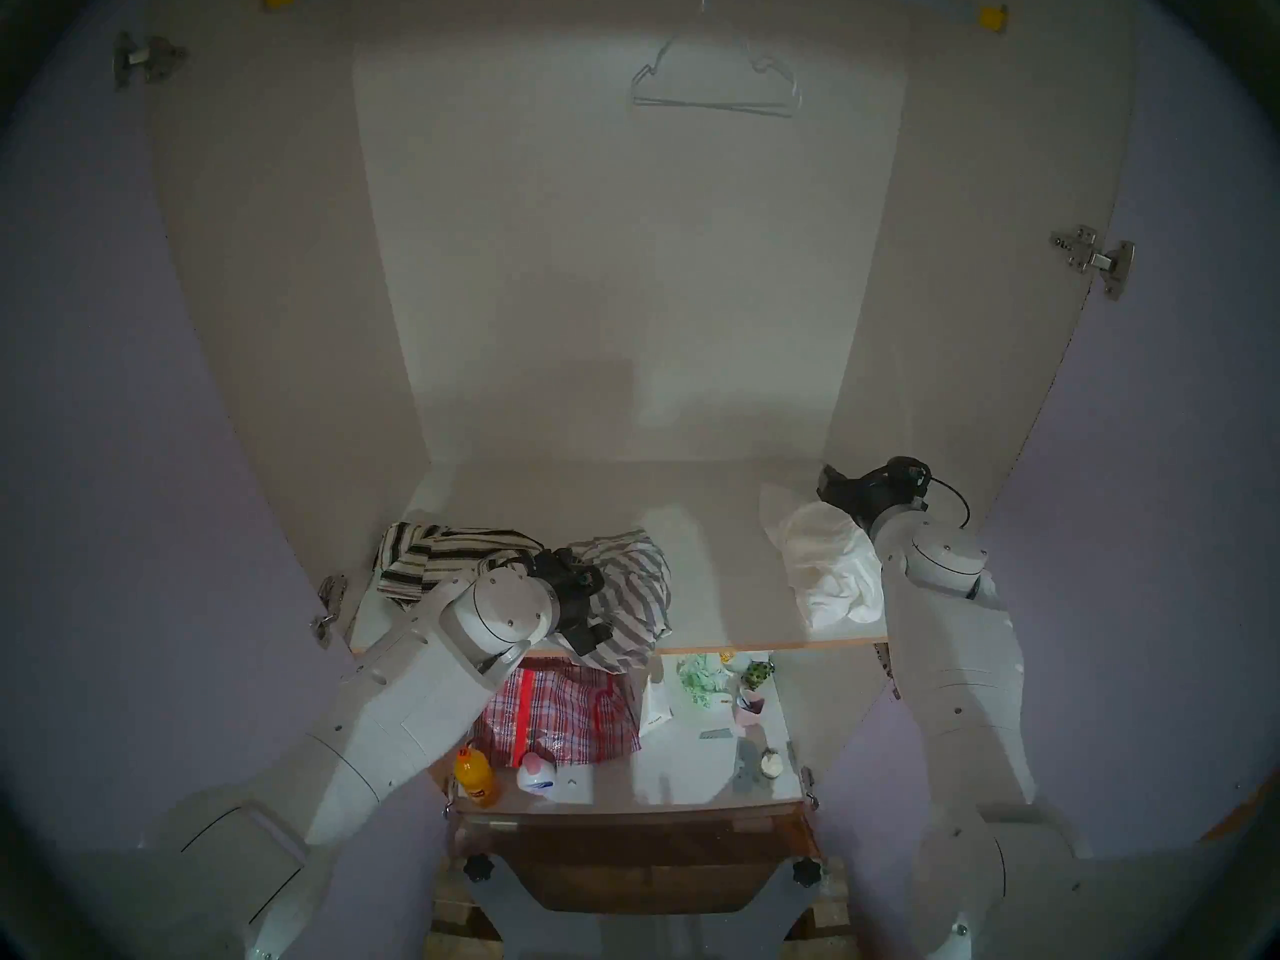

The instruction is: Sort tops into two piles: light colors and dark colors

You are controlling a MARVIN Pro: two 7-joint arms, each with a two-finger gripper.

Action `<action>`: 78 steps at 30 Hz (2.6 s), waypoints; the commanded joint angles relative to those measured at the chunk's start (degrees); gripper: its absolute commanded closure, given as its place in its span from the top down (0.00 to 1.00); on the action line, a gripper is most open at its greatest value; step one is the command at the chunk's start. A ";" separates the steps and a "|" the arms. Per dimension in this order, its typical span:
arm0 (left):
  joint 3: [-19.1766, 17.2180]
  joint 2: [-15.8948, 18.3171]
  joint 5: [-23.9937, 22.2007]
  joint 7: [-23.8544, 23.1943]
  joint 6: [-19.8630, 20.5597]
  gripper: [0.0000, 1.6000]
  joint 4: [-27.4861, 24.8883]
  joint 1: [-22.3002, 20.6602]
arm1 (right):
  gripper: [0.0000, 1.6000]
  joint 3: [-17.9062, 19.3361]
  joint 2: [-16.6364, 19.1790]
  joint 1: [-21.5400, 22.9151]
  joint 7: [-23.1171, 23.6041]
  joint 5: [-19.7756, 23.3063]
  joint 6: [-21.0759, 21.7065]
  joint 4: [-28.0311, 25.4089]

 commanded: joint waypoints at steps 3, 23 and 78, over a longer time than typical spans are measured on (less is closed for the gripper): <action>2.29 -0.52 1.35 -2.26 -0.12 1.00 1.85 -3.89 | 1.00 -0.14 0.13 1.35 0.18 0.07 -0.50 -1.55; 2.70 -6.15 1.09 7.14 -6.65 0.40 15.58 -5.04 | 1.00 -0.11 0.12 1.39 0.19 0.03 -0.49 -1.44; -32.03 -19.19 -5.92 38.95 -10.59 1.00 8.34 -4.88 | 1.00 -0.05 0.07 1.42 0.25 -0.05 -0.52 -1.44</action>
